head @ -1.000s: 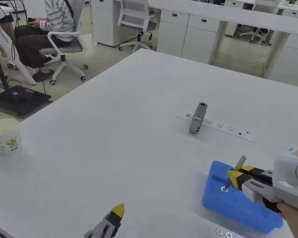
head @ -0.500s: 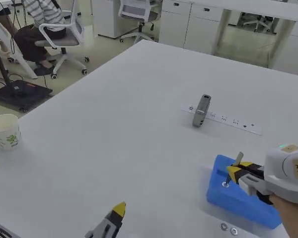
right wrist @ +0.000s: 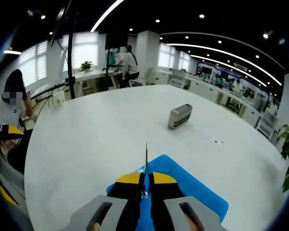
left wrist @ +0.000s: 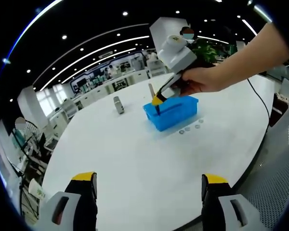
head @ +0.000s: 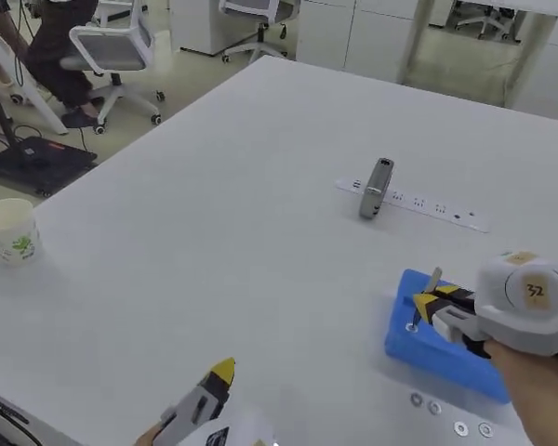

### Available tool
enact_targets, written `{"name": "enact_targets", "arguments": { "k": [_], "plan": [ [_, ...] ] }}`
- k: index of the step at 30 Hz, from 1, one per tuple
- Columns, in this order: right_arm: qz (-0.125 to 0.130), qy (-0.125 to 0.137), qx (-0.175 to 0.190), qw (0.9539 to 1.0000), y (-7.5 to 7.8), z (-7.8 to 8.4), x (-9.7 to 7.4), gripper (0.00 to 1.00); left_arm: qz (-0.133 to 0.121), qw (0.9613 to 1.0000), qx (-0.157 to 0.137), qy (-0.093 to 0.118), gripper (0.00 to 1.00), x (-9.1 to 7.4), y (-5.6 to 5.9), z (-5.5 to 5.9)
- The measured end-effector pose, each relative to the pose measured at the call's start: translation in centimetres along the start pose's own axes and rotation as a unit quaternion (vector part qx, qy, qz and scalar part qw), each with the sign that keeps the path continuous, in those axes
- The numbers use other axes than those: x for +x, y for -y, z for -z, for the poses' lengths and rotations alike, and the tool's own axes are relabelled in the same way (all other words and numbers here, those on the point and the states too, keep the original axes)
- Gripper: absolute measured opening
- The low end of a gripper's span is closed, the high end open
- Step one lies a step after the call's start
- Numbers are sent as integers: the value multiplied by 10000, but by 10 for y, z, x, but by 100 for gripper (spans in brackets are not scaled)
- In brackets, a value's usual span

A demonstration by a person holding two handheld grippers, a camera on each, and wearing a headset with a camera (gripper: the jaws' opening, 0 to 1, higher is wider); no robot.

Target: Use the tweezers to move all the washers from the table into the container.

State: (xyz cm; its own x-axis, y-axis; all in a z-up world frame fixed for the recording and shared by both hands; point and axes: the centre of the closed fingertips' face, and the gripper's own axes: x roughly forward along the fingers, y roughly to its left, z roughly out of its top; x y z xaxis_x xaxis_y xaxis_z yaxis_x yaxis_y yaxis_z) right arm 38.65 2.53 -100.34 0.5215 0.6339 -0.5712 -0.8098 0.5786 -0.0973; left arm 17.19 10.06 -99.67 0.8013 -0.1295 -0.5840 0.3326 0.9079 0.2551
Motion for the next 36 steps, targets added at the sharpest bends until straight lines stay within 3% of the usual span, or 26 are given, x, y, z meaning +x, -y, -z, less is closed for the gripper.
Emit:
{"name": "enact_targets", "arguments": {
  "k": [9,20,29,36],
  "plan": [
    [26,-113,-208,9997,-3,14,2,2,-57,10000,-11,41,91,0,-3,-1],
    [82,-88,-70,9999,-3,20,-6,3,-91,9999,-18,66,91,0,-5,-2],
    [0,-96,283,9996,0,19,-8,3,-121,9999,-17,112,91,-2,-6,-3],
    [23,115,477,9988,1,6,-29,3,-142,9998,5,144,91,-2,-6,-4]
  ]
}}
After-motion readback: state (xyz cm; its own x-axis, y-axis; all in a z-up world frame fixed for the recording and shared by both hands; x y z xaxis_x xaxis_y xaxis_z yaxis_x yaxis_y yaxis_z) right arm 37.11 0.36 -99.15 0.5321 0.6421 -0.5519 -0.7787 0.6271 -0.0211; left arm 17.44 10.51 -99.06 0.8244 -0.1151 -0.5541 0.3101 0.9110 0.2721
